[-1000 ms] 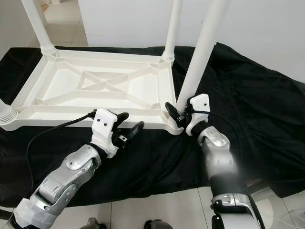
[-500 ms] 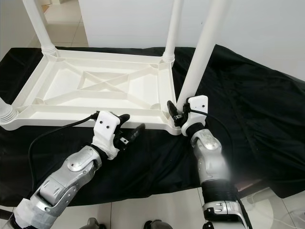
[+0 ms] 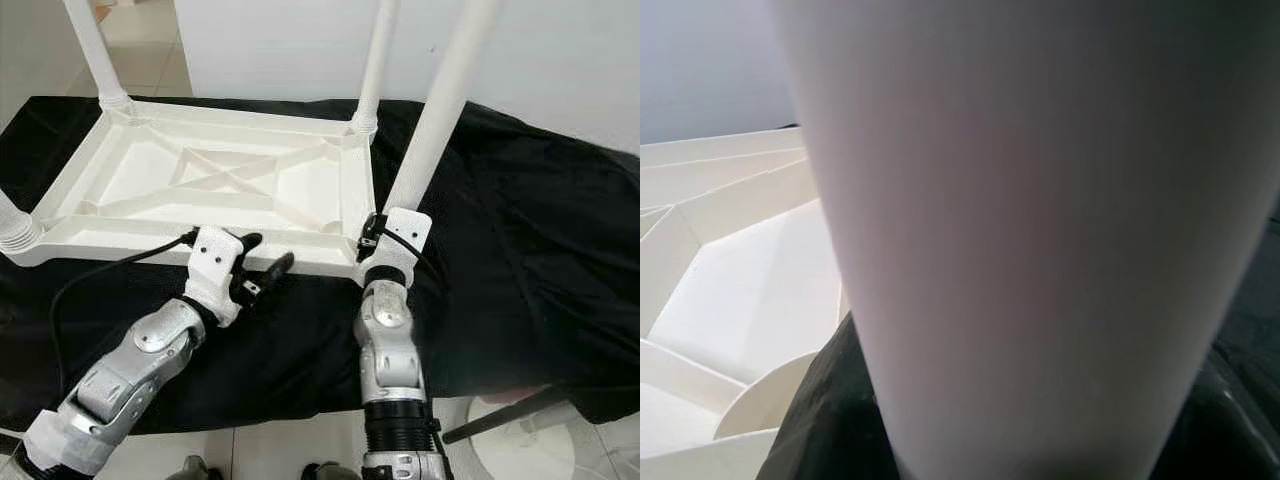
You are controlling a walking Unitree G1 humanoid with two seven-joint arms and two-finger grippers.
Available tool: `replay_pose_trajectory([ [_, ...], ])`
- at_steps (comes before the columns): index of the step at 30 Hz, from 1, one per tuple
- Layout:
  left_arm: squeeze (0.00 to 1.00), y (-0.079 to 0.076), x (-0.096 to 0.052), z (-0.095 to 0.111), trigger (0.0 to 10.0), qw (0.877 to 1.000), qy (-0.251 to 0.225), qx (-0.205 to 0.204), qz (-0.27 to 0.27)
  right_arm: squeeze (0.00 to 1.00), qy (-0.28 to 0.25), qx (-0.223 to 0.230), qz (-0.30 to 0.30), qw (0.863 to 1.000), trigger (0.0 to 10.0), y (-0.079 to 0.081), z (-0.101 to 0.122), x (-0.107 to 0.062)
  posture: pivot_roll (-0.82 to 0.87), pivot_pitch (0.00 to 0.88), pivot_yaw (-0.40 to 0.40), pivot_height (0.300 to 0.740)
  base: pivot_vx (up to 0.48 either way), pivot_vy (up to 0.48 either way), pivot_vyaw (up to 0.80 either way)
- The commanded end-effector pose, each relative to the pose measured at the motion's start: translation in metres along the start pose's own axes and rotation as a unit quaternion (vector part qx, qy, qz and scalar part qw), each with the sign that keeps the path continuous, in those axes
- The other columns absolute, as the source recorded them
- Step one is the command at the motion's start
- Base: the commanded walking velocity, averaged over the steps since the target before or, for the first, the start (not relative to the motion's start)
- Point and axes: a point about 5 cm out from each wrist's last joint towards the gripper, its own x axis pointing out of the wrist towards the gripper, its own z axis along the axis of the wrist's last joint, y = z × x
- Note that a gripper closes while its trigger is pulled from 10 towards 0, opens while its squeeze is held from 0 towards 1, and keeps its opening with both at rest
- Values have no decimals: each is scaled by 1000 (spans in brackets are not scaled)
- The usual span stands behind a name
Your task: Building children table
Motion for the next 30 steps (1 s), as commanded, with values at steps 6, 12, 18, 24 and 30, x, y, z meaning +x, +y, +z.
replay_pose_trajectory([
  [6,0,-10,0,-2,10000,996,4,7,-88,890,32,17,-12,999,10000,-13,-10,-4,-55,109,-29,740,0,0,0],
  [12,0,-11,0,-1,10000,996,-2,3,-89,1000,26,16,50,998,10000,-14,-8,-8,-55,91,-36,740,0,0,0],
  [18,0,-16,-2,-2,10000,995,2,6,-102,0,23,6,156,987,10000,-31,-8,-9,-34,92,-39,740,0,0,0],
  [24,0,-16,-5,-3,10000,995,6,6,-101,0,25,-31,265,964,10000,-45,-10,-4,-31,90,-32,740,0,0,0],
  [30,0,-17,-3,-4,10000,995,7,5,-100,0,31,-61,336,939,10000,-44,-12,8,-37,86,-31,740,0,0,0],
])
